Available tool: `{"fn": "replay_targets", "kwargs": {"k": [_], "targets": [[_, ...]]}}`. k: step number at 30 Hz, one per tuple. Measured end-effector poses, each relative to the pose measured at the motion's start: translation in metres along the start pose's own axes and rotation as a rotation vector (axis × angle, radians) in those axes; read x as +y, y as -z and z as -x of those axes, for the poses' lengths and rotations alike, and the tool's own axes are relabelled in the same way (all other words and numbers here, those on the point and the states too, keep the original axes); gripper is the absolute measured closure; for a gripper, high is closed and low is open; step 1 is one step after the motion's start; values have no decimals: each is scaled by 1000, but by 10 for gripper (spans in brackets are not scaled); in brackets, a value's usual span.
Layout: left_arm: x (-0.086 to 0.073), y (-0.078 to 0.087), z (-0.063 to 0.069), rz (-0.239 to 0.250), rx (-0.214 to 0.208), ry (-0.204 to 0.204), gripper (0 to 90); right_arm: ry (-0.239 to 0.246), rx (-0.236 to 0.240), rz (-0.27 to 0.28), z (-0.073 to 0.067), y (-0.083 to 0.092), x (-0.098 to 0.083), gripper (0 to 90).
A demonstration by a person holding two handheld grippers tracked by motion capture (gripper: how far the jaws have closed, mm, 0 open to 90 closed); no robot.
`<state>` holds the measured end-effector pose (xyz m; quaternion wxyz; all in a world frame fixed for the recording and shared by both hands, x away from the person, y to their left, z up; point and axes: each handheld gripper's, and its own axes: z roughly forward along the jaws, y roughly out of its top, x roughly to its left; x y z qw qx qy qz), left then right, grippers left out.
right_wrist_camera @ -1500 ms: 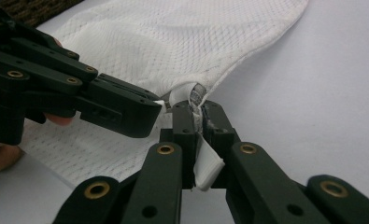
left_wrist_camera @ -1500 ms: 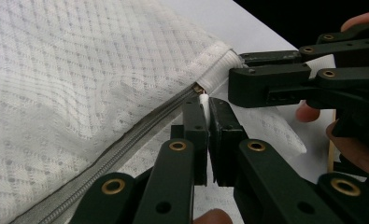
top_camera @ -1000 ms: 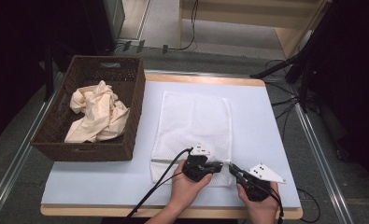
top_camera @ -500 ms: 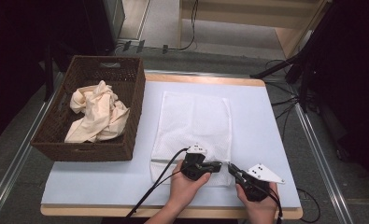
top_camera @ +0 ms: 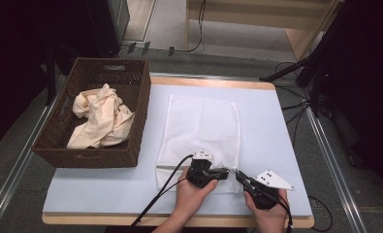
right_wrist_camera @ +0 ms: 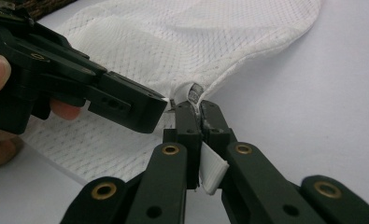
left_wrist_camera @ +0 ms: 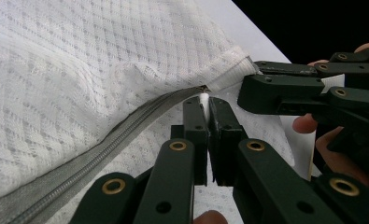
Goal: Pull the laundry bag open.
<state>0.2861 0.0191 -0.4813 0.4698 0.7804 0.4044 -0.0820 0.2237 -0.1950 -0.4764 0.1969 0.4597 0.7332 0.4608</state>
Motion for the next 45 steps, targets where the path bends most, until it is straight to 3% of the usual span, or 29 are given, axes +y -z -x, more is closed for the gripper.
{"fn": "replay_targets", "kwargs": {"k": [11,24,38,41,43,45], "targets": [[0,-1,-1,-9,-3,8,880,8,-2,-6,0,-1,0,890],[1,-1,-5,-16,-14,54,881,11,-5,-16,-2,-2,0,891],[0,-1,-6,-18,5,89,881,30,-13,-31,-5,-5,0,892],[0,0,-6,-6,-12,91,881,30,-13,-27,-5,-5,0,891],[-1,1,-5,14,-34,65,878,27,-11,-4,-4,-2,1,891],[-1,2,-9,13,-76,108,876,21,-15,-2,-3,0,2,890]]}}
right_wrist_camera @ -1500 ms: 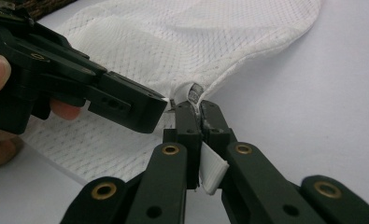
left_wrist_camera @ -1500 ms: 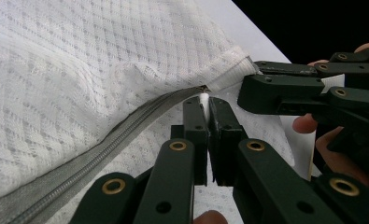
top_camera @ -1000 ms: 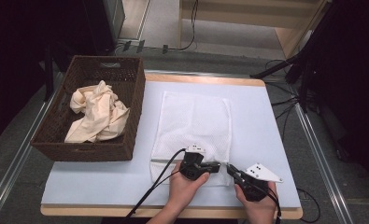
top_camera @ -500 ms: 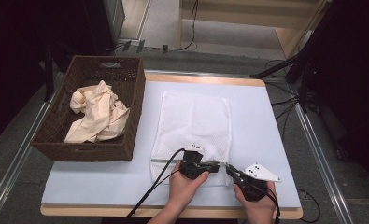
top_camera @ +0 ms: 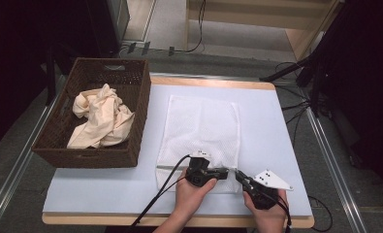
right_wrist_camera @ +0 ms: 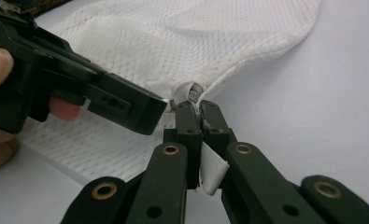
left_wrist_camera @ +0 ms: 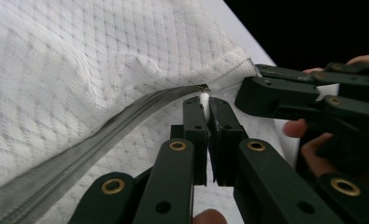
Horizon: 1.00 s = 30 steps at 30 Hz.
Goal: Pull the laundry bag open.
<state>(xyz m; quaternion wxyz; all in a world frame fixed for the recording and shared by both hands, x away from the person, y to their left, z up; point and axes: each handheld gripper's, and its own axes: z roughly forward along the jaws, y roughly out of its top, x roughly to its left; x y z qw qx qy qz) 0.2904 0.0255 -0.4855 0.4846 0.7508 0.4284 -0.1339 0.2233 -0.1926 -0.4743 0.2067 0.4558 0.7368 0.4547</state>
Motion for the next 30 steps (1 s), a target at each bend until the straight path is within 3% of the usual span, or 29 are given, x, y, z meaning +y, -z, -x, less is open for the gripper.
{"fn": "replay_targets", "kwargs": {"k": [7,14,18,19,21,23,27,28,30], "targets": [[-1,0,-2,60,-14,62,874,-31,14,5,2,-2,-2,888],[-3,0,1,80,26,48,878,-35,23,-2,0,-3,-3,888],[0,0,-4,51,-16,95,882,-28,18,-1,-2,-2,-1,890],[0,0,-4,43,-7,109,882,-34,16,-2,-2,-1,-1,890],[-1,0,-3,45,87,91,883,-43,14,15,-1,0,-2,892],[0,-1,-4,42,68,120,883,-63,7,37,1,5,0,893],[-2,0,0,28,116,93,882,-65,-1,14,5,4,-2,893],[-3,3,-1,36,168,74,882,-66,2,16,5,5,-2,893],[-3,8,-4,59,167,90,881,-76,-12,35,8,8,0,892]]}}
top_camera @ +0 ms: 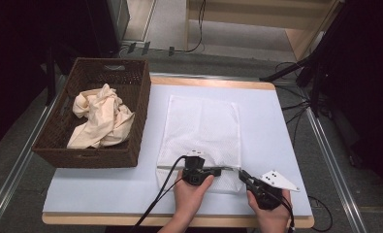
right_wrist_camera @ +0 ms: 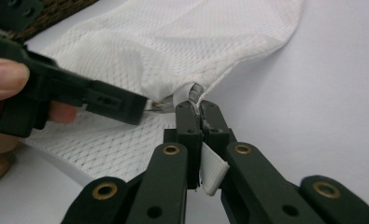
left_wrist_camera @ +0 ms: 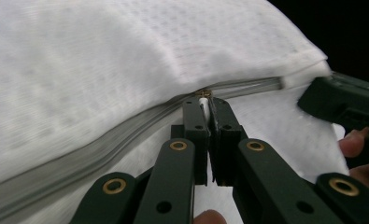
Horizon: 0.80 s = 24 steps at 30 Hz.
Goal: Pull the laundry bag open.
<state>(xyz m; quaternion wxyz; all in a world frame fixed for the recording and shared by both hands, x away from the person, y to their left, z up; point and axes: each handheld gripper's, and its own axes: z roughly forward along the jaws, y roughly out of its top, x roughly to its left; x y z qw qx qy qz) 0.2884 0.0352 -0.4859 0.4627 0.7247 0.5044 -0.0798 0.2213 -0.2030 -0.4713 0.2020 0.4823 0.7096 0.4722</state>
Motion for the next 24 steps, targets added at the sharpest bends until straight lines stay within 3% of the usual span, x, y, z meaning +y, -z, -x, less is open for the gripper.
{"fn": "replay_targets", "kwargs": {"k": [2,4,12,14,18,24], "targets": [[0,6,-1,6,56,-39,881,-6,-5,5,4,2,1,893],[-2,13,-8,4,53,-14,880,-8,-6,1,6,3,0,892],[-7,43,-28,26,95,-8,880,-28,-7,-8,13,4,-1,892],[-8,50,-33,29,75,1,880,-35,0,-11,13,4,-1,892],[-13,60,-36,27,85,-22,879,-18,19,-33,9,-1,-2,892],[-14,65,-40,31,81,-8,879,-8,22,-41,6,-3,-2,892]]}}
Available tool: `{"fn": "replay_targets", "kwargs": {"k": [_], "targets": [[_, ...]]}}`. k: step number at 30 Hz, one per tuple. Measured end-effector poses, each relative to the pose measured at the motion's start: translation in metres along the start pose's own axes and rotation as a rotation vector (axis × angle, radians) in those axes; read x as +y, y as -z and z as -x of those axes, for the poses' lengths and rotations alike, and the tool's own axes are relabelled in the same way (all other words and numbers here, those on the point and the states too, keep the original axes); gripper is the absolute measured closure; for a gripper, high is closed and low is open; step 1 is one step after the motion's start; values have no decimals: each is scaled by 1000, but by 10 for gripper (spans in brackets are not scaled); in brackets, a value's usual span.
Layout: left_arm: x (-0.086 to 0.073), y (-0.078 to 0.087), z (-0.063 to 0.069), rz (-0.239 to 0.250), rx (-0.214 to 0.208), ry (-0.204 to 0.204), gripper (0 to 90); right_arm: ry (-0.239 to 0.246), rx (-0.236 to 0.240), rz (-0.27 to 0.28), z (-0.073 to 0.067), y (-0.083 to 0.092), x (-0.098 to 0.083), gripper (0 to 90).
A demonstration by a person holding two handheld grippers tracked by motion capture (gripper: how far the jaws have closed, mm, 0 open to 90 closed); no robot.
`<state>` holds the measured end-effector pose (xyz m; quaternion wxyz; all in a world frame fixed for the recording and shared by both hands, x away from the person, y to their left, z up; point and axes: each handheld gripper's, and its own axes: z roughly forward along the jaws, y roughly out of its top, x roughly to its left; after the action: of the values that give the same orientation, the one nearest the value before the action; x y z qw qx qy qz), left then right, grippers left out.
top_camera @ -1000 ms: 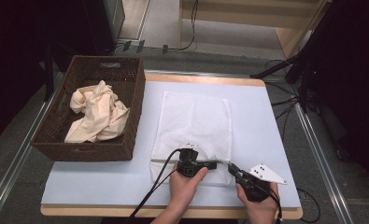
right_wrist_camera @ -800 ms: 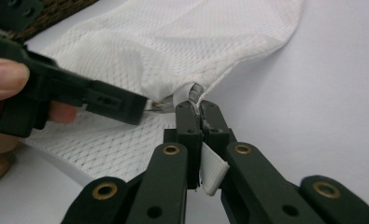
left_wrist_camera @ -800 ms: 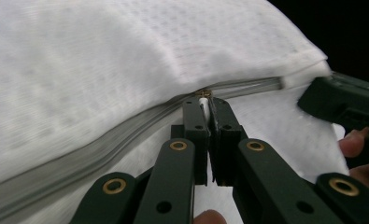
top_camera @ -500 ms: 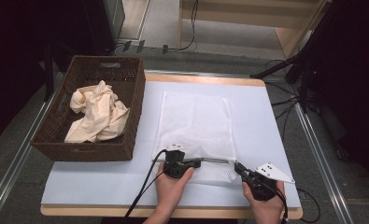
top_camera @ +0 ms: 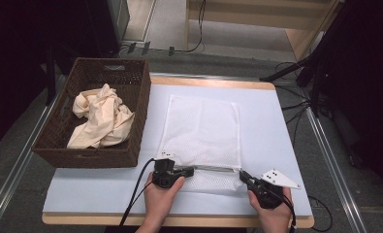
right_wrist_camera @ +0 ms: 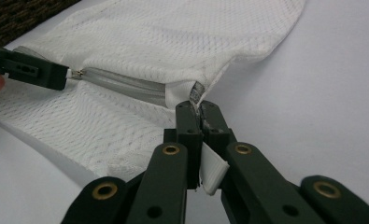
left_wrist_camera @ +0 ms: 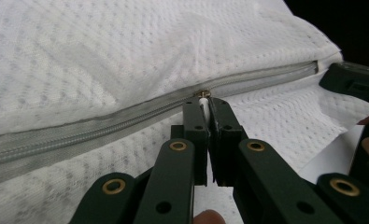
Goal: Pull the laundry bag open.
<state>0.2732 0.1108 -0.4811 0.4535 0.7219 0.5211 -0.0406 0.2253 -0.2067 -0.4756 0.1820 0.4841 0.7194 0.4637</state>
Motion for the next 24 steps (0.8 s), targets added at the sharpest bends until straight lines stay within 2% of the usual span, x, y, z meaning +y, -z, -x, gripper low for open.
{"fn": "replay_targets", "kwargs": {"k": [1,5,10,12,14,16,19,24], "targets": [[0,1,-2,-4,-10,9,879,-2,-8,-2,0,1,0,892],[0,13,-14,22,20,35,879,-14,-29,7,7,4,-1,893],[-5,28,-21,28,43,18,879,-22,-29,5,10,4,-1,892],[-7,32,-21,35,75,-9,879,-17,-23,4,8,3,-1,892],[-9,35,-21,35,78,-20,879,-13,-20,-1,7,3,-1,892],[-11,40,-21,58,132,-30,879,-8,-34,-8,6,3,-2,892],[-12,46,-29,67,135,0,879,-29,-36,0,9,4,-2,892],[-15,57,-36,79,157,-2,879,-38,-35,-5,13,4,-3,892]]}}
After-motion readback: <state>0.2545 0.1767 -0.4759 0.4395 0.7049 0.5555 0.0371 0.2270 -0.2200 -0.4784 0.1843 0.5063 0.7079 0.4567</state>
